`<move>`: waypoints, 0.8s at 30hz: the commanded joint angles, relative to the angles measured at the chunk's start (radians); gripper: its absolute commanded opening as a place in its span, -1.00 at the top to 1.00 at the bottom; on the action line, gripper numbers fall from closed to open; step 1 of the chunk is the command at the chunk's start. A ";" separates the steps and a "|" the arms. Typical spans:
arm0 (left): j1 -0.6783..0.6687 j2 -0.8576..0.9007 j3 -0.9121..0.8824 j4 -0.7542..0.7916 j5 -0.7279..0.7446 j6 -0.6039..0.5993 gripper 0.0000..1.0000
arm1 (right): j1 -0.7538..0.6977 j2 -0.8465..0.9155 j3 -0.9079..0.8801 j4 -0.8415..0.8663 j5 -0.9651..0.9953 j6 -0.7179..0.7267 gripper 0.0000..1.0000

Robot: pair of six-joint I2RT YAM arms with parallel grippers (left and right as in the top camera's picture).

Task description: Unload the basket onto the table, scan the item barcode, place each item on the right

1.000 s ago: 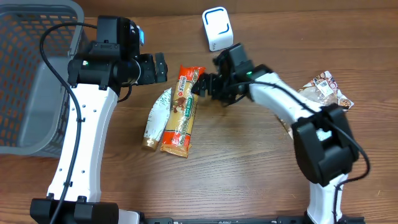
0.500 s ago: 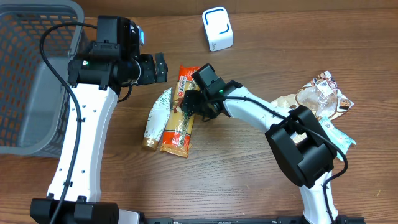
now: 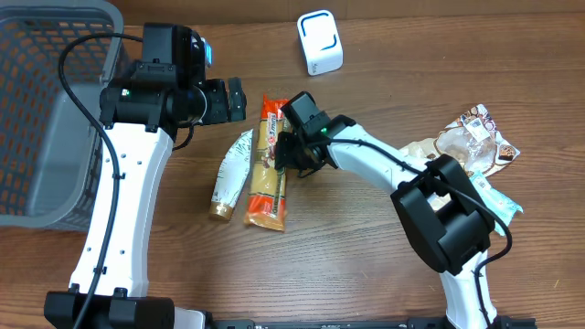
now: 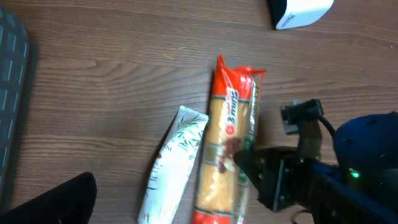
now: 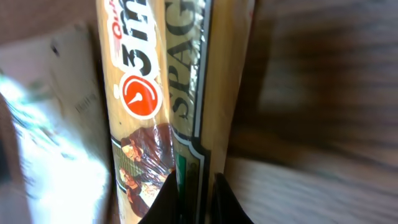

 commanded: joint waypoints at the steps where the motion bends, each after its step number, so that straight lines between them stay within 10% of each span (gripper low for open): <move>1: -0.002 -0.013 0.018 0.000 -0.003 0.016 -1.00 | -0.045 -0.063 0.026 -0.113 0.074 -0.149 0.93; 13: -0.002 -0.013 0.018 0.000 -0.003 0.016 -0.99 | 0.052 -0.107 0.217 -0.687 0.872 -0.234 0.93; 17: -0.002 -0.013 0.018 0.000 -0.003 0.016 -0.99 | 0.082 -0.012 0.217 -0.682 0.814 -0.263 0.92; 24: -0.002 -0.013 0.018 0.000 -0.003 0.016 -1.00 | 0.211 0.021 0.218 -0.562 0.687 -0.319 0.35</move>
